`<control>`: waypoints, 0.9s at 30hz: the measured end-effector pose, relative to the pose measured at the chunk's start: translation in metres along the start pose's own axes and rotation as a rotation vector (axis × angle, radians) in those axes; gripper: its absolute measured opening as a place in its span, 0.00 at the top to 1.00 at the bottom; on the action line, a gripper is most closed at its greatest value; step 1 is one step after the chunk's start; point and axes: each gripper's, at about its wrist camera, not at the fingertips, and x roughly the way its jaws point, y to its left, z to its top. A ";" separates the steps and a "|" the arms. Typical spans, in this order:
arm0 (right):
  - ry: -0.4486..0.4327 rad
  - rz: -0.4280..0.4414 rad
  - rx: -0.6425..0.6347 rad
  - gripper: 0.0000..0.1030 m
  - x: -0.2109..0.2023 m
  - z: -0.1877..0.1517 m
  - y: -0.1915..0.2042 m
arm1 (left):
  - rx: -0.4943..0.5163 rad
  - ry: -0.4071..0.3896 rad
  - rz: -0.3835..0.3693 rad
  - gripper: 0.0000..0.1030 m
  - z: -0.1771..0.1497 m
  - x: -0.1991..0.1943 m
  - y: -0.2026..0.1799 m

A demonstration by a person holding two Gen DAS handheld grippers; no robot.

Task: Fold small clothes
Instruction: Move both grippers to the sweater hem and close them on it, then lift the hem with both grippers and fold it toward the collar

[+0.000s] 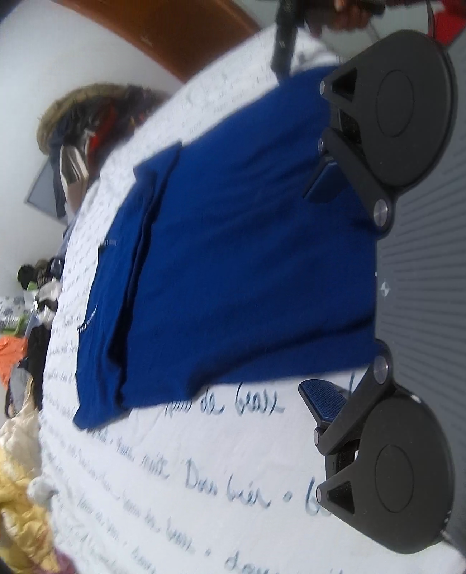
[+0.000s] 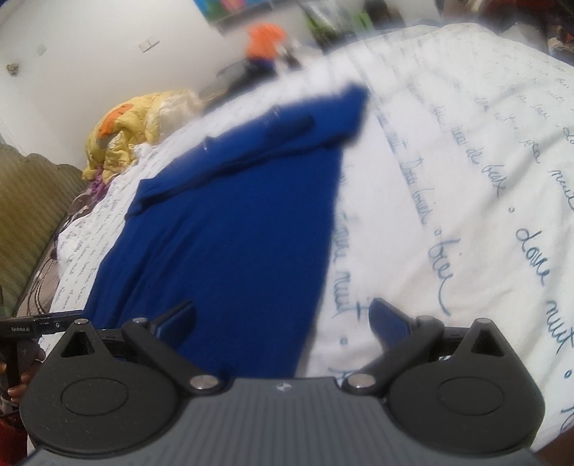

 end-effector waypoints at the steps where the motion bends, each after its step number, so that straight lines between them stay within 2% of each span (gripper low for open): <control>1: 0.008 0.020 -0.001 0.00 0.000 -0.001 0.002 | -0.011 0.002 -0.022 0.00 -0.001 0.000 0.001; 7: 0.067 0.178 0.007 0.00 0.011 -0.007 0.021 | -0.070 0.016 -0.133 0.02 -0.003 0.000 0.006; 13: 0.093 0.263 -0.004 0.01 0.032 -0.002 0.042 | -0.015 0.030 -0.134 0.08 0.001 0.010 -0.013; 15: 0.094 0.268 -0.026 0.06 0.038 0.001 0.050 | 0.017 0.030 -0.114 0.13 0.003 0.016 -0.022; 16: 0.095 0.265 -0.036 0.14 0.041 0.003 0.053 | 0.032 0.030 -0.105 0.16 0.004 0.018 -0.026; 17: 0.095 0.255 -0.043 0.24 0.043 0.005 0.056 | 0.040 0.033 -0.103 0.25 0.006 0.020 -0.029; 18: 0.097 0.241 -0.052 0.29 0.046 0.006 0.058 | 0.050 0.032 -0.087 0.36 0.008 0.022 -0.031; 19: 0.096 0.225 -0.064 0.40 0.048 0.008 0.060 | 0.055 0.034 -0.073 0.44 0.010 0.024 -0.033; 20: 0.093 0.211 -0.070 0.50 0.049 0.010 0.062 | 0.057 0.039 -0.057 0.62 0.012 0.026 -0.034; 21: 0.094 0.200 -0.073 0.56 0.051 0.012 0.063 | 0.055 0.043 -0.040 0.78 0.014 0.028 -0.034; 23: 0.086 0.168 -0.096 0.78 0.052 0.016 0.064 | 0.048 0.048 -0.012 0.88 0.019 0.032 -0.033; 26: 0.057 0.149 -0.099 0.90 0.052 0.022 0.062 | 0.050 0.033 -0.015 0.90 0.024 0.030 -0.034; 27: 0.045 0.142 -0.103 0.91 0.052 0.024 0.062 | 0.056 0.023 -0.010 0.90 0.024 0.029 -0.035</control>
